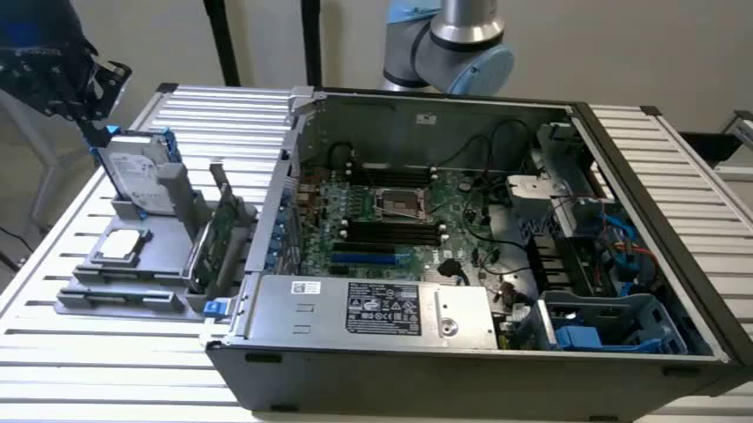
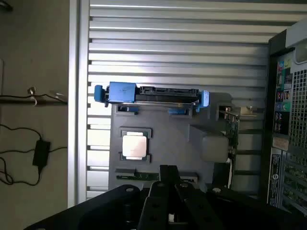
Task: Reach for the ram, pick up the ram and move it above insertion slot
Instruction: 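Reach for the ram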
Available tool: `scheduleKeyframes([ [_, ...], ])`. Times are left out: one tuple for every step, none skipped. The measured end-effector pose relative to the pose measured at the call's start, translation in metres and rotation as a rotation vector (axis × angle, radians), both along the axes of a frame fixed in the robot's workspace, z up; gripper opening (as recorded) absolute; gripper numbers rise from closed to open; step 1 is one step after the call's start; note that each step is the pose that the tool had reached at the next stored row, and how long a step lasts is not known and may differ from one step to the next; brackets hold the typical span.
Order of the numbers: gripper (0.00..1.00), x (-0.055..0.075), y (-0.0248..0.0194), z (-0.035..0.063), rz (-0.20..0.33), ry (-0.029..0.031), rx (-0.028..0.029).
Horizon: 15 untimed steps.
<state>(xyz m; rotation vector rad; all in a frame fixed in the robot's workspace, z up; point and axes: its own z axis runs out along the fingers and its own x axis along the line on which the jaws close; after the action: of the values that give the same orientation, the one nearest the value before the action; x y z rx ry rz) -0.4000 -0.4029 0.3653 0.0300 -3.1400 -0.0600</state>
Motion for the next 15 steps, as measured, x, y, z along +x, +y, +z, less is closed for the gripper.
scheduleKeyframes([
  [0.11,0.0000,0.0000,0.0000,0.000,0.0000,0.0000],
  [0.11,0.0000,0.0000,0.0000,0.000,-0.0001,0.0000],
  [0.11,0.0000,0.0000,0.0000,0.000,0.0000,0.0000],
  [0.11,0.0000,0.0000,0.0000,0.000,0.0000,0.0000],
  [0.11,0.0000,0.0000,0.0000,0.000,0.0000,0.0000],
  [0.11,0.0000,0.0000,0.0000,0.000,0.0000,0.0000],
  [0.11,0.0000,0.0000,0.0000,0.000,-0.0001,0.0001],
  [0.11,0.0000,0.0000,0.0000,0.000,0.0000,0.0000],
  [0.11,0.0000,0.0000,0.0000,0.000,0.0000,0.0000],
  [0.11,0.0000,0.0000,0.0000,0.000,0.0000,0.0000],
  [0.11,0.0000,0.0000,0.0000,0.000,0.0000,0.0000],
  [0.11,0.0000,0.0000,0.0000,0.000,0.0000,0.0000],
  [0.11,0.0000,0.0000,0.0000,0.000,0.0000,0.0000],
  [0.11,-0.0001,-0.0008,0.0002,0.000,0.0003,-0.0002],
  [0.11,-0.0001,-0.0027,0.0002,0.000,0.0003,-0.0001],
])
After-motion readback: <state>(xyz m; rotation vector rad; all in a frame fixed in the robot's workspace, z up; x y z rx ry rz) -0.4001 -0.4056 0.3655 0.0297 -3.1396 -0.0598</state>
